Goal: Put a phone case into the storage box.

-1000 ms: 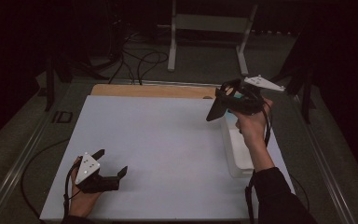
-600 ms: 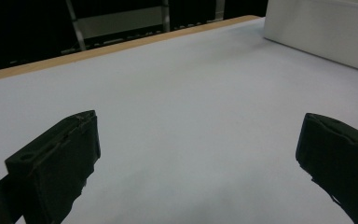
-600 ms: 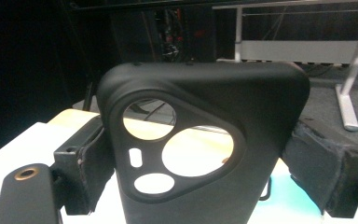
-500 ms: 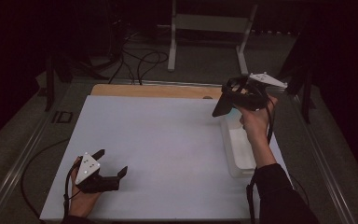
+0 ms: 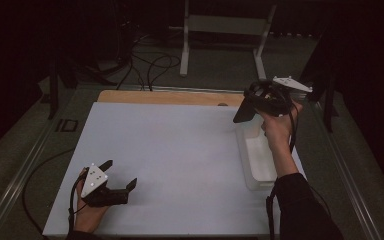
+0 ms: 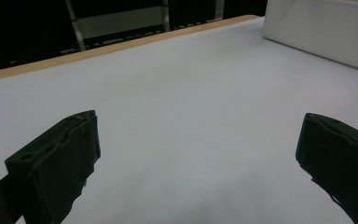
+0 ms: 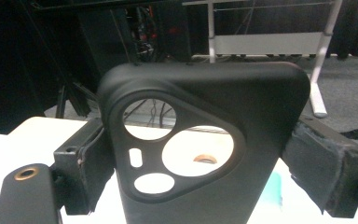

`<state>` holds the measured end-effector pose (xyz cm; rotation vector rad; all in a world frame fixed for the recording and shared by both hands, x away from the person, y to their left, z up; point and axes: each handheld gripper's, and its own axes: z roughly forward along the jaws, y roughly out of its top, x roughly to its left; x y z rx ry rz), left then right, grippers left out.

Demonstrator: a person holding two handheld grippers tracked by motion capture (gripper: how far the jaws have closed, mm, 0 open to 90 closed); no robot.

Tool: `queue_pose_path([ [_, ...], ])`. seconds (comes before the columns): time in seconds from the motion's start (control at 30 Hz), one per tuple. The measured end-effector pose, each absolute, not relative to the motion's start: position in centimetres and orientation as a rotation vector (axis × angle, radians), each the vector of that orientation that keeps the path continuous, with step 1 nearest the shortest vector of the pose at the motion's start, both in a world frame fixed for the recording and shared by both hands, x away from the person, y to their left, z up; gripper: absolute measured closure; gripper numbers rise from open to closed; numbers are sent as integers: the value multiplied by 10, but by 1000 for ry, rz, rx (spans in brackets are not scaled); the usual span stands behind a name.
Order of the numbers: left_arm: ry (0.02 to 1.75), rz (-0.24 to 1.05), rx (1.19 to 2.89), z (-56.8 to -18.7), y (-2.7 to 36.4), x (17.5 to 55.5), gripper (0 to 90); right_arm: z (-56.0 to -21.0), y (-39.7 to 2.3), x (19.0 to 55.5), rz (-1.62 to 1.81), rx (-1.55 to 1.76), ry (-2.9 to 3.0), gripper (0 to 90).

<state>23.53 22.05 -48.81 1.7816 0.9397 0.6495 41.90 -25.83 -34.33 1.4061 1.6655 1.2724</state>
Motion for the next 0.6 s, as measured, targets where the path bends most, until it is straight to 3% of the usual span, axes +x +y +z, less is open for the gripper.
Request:
queue_pose_path([
  [0.6,945,653,1776,-488,222,234,1,-362,-269,430,1064,1453,1634,142],
])
